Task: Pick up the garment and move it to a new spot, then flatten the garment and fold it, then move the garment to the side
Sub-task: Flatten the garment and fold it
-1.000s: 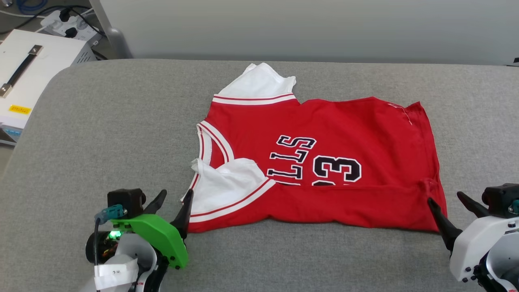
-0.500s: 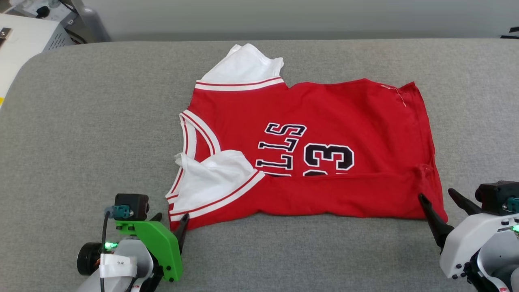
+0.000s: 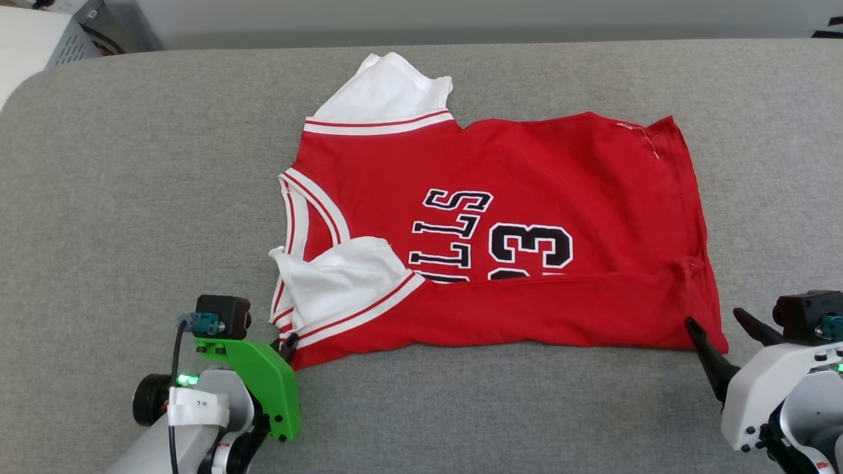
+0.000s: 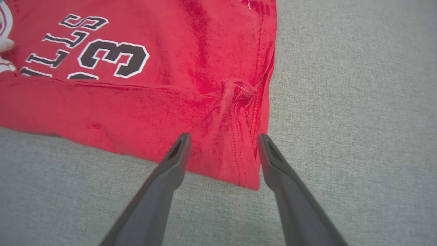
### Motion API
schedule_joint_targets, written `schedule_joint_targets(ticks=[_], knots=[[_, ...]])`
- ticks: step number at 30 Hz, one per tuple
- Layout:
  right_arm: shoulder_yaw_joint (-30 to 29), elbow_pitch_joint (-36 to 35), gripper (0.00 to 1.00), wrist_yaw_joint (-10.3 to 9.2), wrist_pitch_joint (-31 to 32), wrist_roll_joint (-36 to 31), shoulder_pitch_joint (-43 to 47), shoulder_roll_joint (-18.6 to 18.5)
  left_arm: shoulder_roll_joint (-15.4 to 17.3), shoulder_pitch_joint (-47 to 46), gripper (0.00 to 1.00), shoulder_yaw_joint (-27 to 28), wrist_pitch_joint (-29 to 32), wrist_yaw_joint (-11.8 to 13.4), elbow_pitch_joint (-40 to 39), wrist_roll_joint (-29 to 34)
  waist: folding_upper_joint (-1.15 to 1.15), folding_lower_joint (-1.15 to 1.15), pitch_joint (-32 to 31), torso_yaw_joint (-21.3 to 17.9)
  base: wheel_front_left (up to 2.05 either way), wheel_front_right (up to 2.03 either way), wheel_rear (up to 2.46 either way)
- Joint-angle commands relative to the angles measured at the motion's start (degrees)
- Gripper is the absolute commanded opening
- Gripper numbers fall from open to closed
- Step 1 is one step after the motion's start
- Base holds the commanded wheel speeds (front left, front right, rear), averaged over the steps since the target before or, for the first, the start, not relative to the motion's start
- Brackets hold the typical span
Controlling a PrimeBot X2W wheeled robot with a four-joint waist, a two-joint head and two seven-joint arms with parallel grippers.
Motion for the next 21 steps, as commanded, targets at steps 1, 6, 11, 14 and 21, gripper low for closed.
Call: schedule_joint_targets(ticks=[1,6,11,14,21], knots=[[-0.24,0.53,1.00,-0.04,0.70,-0.79,-0.58,-0.53,-0.57,1.07,0.00,-1.06,0.39,-0.42,1.37,-0.20,0.00,0.00,-0.90,1.05,0.00,0.00,0.00],[-2.01,3.49,1.00,-0.04,3.12,-2.33,-0.63,-0.17,-0.61,1.08,0.00,0.21,-1.95,-1.54,-2.94,-1.09,0.00,0.00,-2.00,3.29,0.00,0.00,0.00],[-4.91,8.57,1.00,-0.04,4.92,-3.50,-2.05,1.93,1.16,2.56,0.00,1.10,-2.35,-2.26,-11.83,-2.15,0.00,0.00,-1.79,5.35,0.00,0.00,0.00],[-7.04,10.95,1.00,-0.04,4.69,-4.90,-3.13,3.06,2.40,3.29,0.00,1.34,-2.03,-1.63,-14.88,-1.96,0.00,0.00,-1.35,6.03,0.00,0.00,0.00],[-9.52,15.79,1.00,-0.04,8.14,-6.99,-3.47,5.82,3.69,4.08,0.00,2.10,-2.37,-0.25,-18.34,-1.54,0.00,0.00,-0.26,6.84,0.00,0.00,0.00]])
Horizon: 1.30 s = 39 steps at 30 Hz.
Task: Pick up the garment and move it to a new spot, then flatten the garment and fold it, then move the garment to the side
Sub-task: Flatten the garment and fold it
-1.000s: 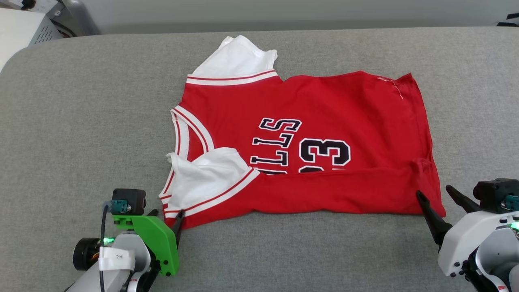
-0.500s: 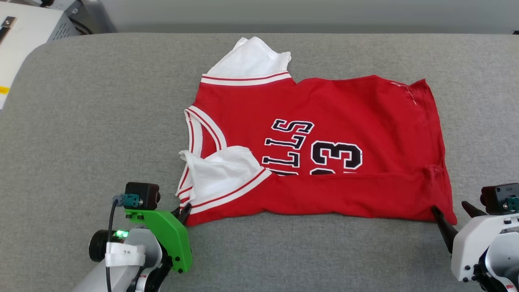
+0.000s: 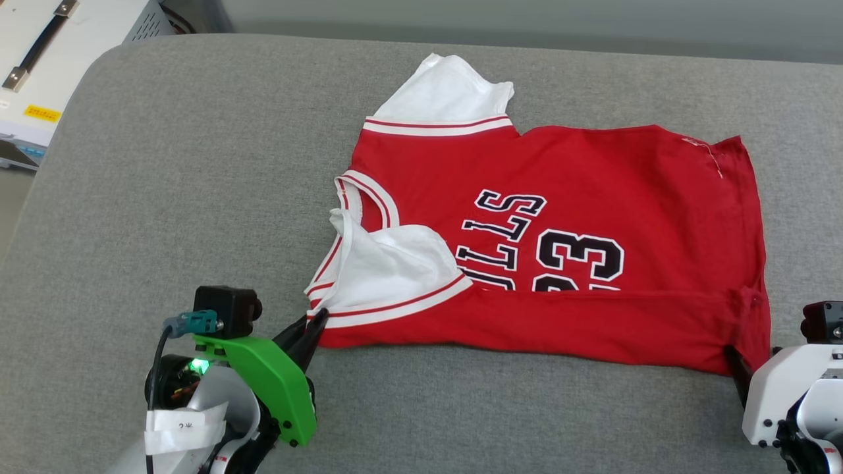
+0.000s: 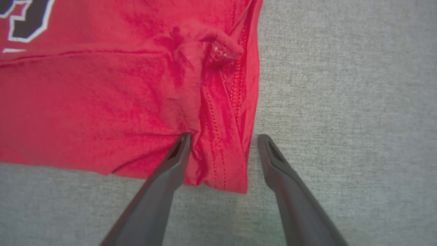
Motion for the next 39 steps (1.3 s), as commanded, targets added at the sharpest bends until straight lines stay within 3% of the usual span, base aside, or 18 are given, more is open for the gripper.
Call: schedule_joint_targets(ticks=[1,2,3,4,5,18,29,34,39], knots=[[0.32,1.59,1.00,-0.04,1.58,0.01,0.11,0.77,0.55,0.80,0.00,0.26,-0.41,0.37,-0.17,0.23,0.00,0.00,0.29,0.20,0.00,0.00,0.00],[0.49,1.99,1.00,-0.04,2.48,0.55,0.27,1.10,0.59,0.81,0.00,0.25,-0.48,0.39,-0.21,0.29,0.00,0.00,0.37,0.21,0.00,0.00,0.00],[0.62,2.27,0.89,-0.04,3.19,1.12,0.36,1.35,0.59,0.80,0.00,0.22,-0.56,0.36,-0.21,0.32,0.00,0.00,0.45,0.19,0.00,0.00,0.00],[0.64,2.39,0.17,-0.04,3.55,1.44,0.37,1.45,0.58,0.78,0.00,0.18,-0.63,0.32,-0.17,0.36,0.00,0.00,0.50,0.14,0.00,0.00,0.00],[0.65,2.48,0.00,-0.04,3.82,1.64,0.35,1.46,0.56,0.74,0.00,0.13,-0.70,0.24,0.00,0.39,0.00,0.00,0.54,0.09,0.00,0.00,0.00],[-1.13,0.04,0.00,-0.04,3.37,3.63,1.21,-1.61,0.93,2.33,0.00,-1.54,0.11,-0.74,4.61,0.02,0.00,0.00,-4.20,-1.40,0.00,0.00,0.00],[-2.63,-10.40,0.00,-0.04,13.24,9.17,9.56,-6.33,2.98,6.93,0.00,-3.97,3.41,-0.61,3.59,-1.15,0.00,0.00,-9.12,-1.76,0.00,0.00,0.00],[-4.43,-15.04,0.00,-0.04,18.77,10.08,13.65,-5.91,2.74,8.40,0.00,-5.09,4.22,-0.42,3.08,-1.55,0.00,0.00,-9.20,-1.68,0.00,0.00,0.00],[-4.50,-14.93,0.00,-0.04,18.76,9.68,14.12,-4.17,1.04,7.98,0.00,-6.25,3.97,-1.19,5.72,-1.40,0.00,0.00,-8.51,-1.74,0.00,0.00,0.00]])
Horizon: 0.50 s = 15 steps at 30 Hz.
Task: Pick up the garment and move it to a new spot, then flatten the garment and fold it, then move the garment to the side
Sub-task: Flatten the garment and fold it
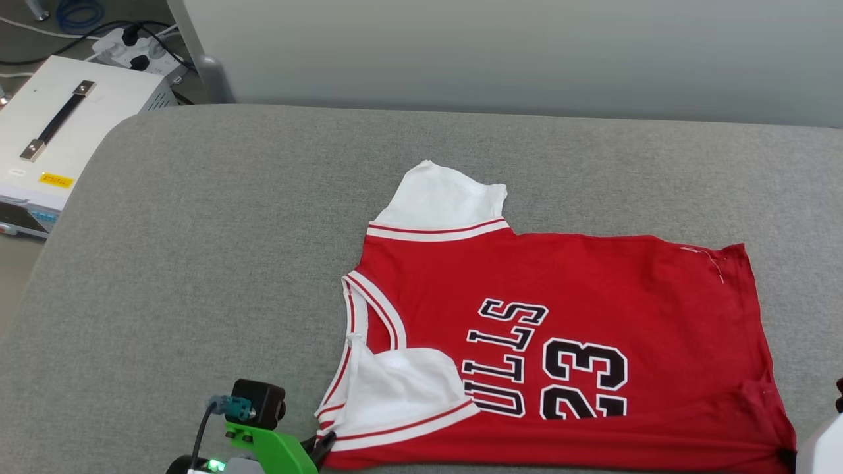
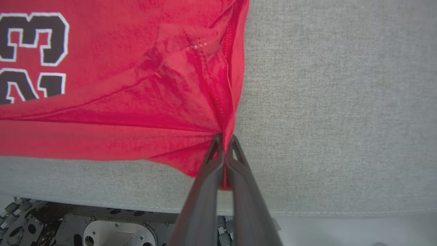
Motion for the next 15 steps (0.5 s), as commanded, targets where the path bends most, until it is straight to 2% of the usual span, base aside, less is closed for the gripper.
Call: schedule_joint_targets(ticks=[1,5,6,7,11,15], knots=[[0.07,0.60,0.00,-0.05,-0.62,-0.44,0.15,0.00,-0.78,-0.10,0.00,0.08,-0.38,-0.64,0.95,-0.28,0.00,0.00,0.44,-0.04,0.00,0.00,0.00],[0.80,2.87,0.00,-0.05,-2.59,-0.96,-0.96,0.44,-1.89,-1.63,0.00,-0.24,-1.41,-1.34,3.65,0.54,0.00,0.00,1.08,-0.09,0.00,0.00,0.00],[0.96,3.36,0.00,-0.05,-3.04,-1.00,-1.23,0.54,-2.08,-1.99,1.00,-0.24,-1.87,-1.27,4.27,0.95,0.00,0.00,1.18,-0.11,0.00,0.00,0.00],[1.37,3.64,1.00,-0.05,-4.09,-0.75,-1.67,0.66,-2.33,-2.38,1.00,-0.28,-2.27,-1.17,5.09,1.35,0.00,0.00,1.29,-0.10,0.00,0.00,0.00],[2.16,4.33,1.00,-0.05,-7.57,-0.06,-2.77,0.55,-3.01,-3.46,1.00,0.02,-4.86,-1.12,6.64,2.74,0.00,0.00,1.19,-0.13,0.00,0.00,0.00],[2.80,3.42,1.00,-0.05,-13.10,0.58,-3.68,-0.39,-3.73,-4.76,1.00,1.13,-10.46,-1.71,6.63,4.67,0.00,0.00,0.12,-0.08,0.00,0.00,0.00]])
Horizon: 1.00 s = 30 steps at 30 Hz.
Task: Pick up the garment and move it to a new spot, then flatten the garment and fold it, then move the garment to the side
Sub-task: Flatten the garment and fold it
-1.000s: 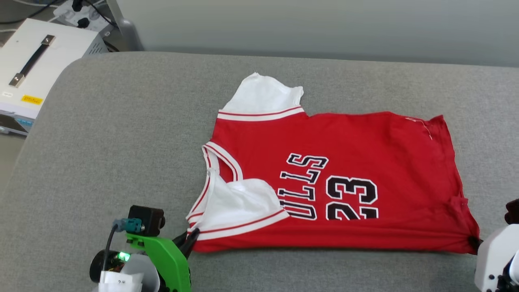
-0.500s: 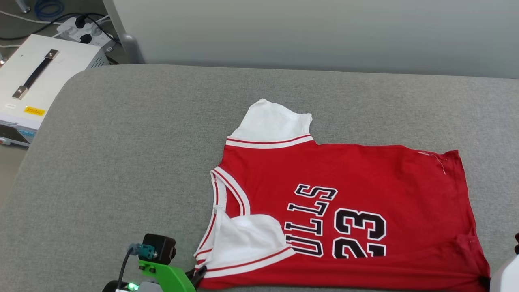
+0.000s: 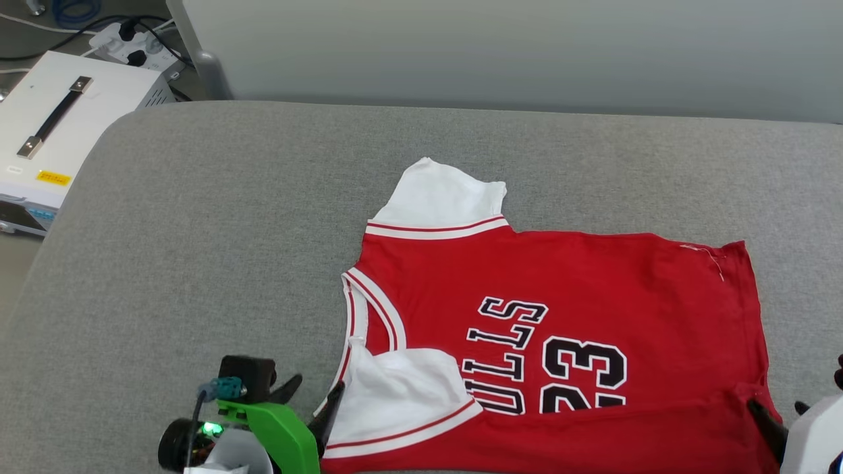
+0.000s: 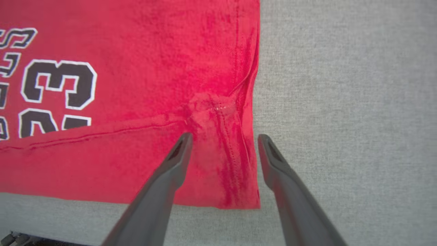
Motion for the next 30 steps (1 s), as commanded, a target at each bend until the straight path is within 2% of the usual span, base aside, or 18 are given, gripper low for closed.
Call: schedule_joint_targets(ticks=[1,8,14,19,24,30], knots=[[0.35,-0.74,1.00,-0.04,-2.19,0.44,-1.18,-0.57,-0.47,-1.45,1.00,0.61,-2.24,-0.42,-0.25,1.34,0.00,0.00,-0.73,-0.01,0.00,0.00,0.00],[3.89,-3.83,1.00,-0.04,-17.57,1.33,-1.95,-2.34,-1.71,-2.38,1.00,2.13,-14.76,-2.17,-0.98,5.38,0.00,0.00,-3.31,-0.57,0.00,0.00,0.00],[5.77,-4.79,1.00,-0.04,-28.81,0.02,-0.66,-1.21,-3.84,-2.23,1.00,4.65,-19.32,-2.58,-2.22,7.89,0.00,0.00,-3.66,-0.84,0.00,0.00,0.00],[6.91,-4.68,1.00,-0.04,-34.35,-0.53,-0.55,1.08,-5.15,-3.08,1.00,7.67,-19.76,-3.85,-2.05,9.99,0.00,0.00,-2.34,-2.05,0.00,0.00,0.00],[7.57,-5.35,1.00,-0.04,-35.50,-2.47,-1.29,1.46,-4.98,-7.39,1.00,8.26,-19.62,-6.73,-0.83,11.80,0.00,0.00,0.15,-3.90,0.00,0.00,0.00],[8.69,-8.21,1.00,-0.04,-34.97,-3.75,-3.32,2.46,-2.93,-19.61,1.00,6.62,-10.31,-11.07,4.17,12.74,0.00,0.00,5.11,-7.66,0.00,0.00,0.00]])
